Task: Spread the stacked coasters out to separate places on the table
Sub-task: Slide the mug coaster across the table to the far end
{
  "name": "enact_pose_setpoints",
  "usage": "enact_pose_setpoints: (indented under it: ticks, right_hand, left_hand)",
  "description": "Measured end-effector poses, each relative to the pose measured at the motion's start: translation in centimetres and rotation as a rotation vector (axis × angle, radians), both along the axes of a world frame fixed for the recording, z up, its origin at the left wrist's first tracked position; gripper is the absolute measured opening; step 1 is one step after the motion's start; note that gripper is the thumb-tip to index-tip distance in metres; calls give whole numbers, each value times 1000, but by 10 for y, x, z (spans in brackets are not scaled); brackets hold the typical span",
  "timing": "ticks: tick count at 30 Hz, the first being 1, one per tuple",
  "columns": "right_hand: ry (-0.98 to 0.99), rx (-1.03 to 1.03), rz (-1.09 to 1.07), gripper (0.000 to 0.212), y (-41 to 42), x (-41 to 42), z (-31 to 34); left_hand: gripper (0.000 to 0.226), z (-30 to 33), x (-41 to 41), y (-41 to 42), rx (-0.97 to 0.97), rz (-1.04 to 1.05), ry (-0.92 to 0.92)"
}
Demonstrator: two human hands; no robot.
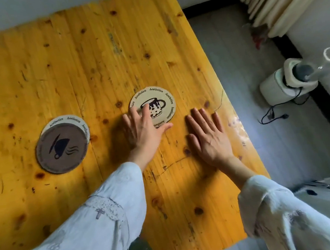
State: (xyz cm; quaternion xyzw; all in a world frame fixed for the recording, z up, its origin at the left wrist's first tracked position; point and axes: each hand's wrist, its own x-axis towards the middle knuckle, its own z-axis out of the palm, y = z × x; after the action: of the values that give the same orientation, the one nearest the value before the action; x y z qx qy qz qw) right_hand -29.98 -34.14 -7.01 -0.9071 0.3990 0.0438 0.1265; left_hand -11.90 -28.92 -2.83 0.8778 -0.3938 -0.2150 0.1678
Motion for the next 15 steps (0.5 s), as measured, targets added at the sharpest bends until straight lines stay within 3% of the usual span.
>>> enact_pose_setpoints:
  ticks: [4,7,11,15]
  right_hand:
    - [-14,6,-10,57,-1,-3,-2]
    - [-20,13,-7,57,-3,-6,-4]
    - [-33,16,-13,57,-5,-7,-7]
    - [-55,24,-22,56,-3,-7,-10]
  left_hand:
    - [72,4,-11,-27,-225,28,247]
    - [71,0,12,-25,-224,-110,188]
    - [92,-16,48,-22,122,-295,19]
    - [76,-22,48,-25,31,-356,-51]
